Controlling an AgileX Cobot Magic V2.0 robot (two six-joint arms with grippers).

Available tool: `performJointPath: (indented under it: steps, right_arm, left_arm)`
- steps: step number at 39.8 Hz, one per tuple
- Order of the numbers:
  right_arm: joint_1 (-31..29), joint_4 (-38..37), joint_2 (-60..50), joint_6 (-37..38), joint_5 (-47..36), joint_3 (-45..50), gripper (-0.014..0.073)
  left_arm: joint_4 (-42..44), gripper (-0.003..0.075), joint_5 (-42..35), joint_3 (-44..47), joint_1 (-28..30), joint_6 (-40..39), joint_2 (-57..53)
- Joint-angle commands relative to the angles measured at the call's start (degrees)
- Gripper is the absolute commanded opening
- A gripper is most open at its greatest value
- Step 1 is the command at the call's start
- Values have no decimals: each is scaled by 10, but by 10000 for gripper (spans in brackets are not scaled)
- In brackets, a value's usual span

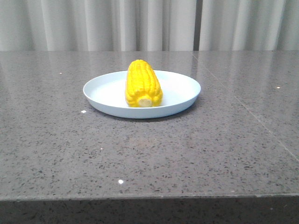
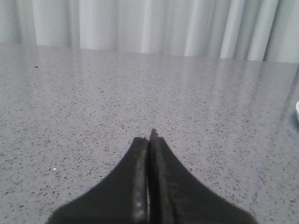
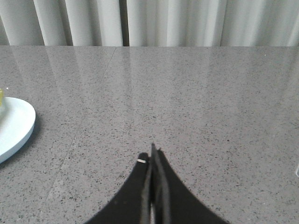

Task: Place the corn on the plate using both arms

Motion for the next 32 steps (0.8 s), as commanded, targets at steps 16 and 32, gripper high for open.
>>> performJointPath:
  steps: [16,32]
  right_arm:
    - [21,-4,-10,-3,-205,106,-69]
    - [20,-4,-112,-3,-171,217,-69]
  left_arm:
    - [-1,-20,-53,4,0,-5,-12]
    - [-1,-20,-53,4,0,-5,-12]
